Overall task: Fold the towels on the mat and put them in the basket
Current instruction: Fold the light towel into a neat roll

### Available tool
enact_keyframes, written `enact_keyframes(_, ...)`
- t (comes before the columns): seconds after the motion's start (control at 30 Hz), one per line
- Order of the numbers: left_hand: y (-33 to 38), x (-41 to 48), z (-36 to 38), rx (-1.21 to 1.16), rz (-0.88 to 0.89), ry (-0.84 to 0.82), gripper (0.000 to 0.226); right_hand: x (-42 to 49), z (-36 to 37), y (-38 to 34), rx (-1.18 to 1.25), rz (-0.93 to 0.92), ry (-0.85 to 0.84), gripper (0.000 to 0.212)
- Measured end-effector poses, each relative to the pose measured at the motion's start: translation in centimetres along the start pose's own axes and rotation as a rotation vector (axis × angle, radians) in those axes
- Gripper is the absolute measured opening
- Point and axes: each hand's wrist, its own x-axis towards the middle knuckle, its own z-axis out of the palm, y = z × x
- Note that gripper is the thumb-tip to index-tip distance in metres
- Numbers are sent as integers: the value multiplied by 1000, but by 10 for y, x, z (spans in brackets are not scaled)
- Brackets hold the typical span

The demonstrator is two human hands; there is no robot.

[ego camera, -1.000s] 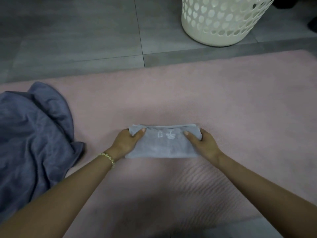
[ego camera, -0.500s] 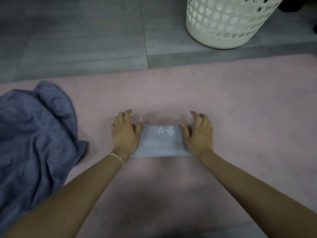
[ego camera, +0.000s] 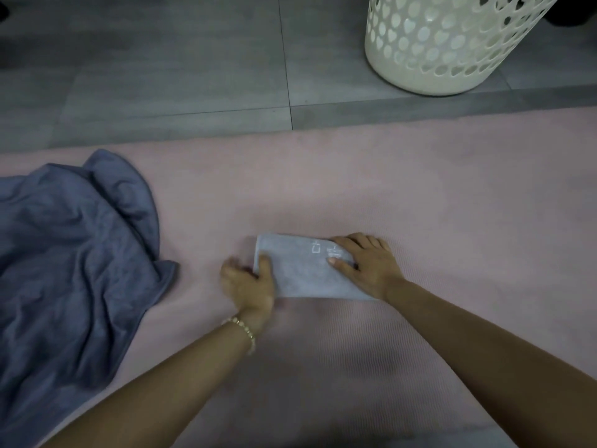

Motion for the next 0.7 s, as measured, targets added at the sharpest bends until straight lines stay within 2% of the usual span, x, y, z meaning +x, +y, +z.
enact_keyframes(0.03,-1,-12,-1,-128,-126,21,90,2,-2,-1,12,12,-2,85)
enact_keyframes(0.07,-4,-23,-2,-179,-167,-16,92,4,-4,-1,10,15,-15,86)
enact_keyframes(0.13,-2,-39,-3,-199,-149,-118,97,10,-10,-2,-24,-5,-87,86)
enact_keyframes(0.17,-2,-41,-1,-208,-159,-116,96,12,-13,-2,-42,-20,-127,85)
enact_keyframes(0.27,10,-36,9,-278,-519,-5,100,7,-15,-5,-31,-12,-171,58)
enact_keyframes(0.33,14,-33,13,-367,-643,-45,89,-1,-13,-8,85,58,-166,43)
enact_keyframes(0.4,24,-40,13,-434,-600,-194,58,-9,-10,-12,411,182,-172,34)
enact_keyframes(0.47,34,-49,13,-498,-485,-391,39,-15,-7,-22,730,276,-176,34)
enact_keyframes(0.57,46,-51,16,-608,-349,-539,40,-25,-5,-33,870,302,-110,38)
enact_keyframes(0.63,60,-41,12,-585,-219,-611,36,-30,-20,-32,953,346,-77,37)
enact_keyframes(0.7,81,-27,5,-524,-75,-763,34,-30,-41,-23,1164,326,-209,38)
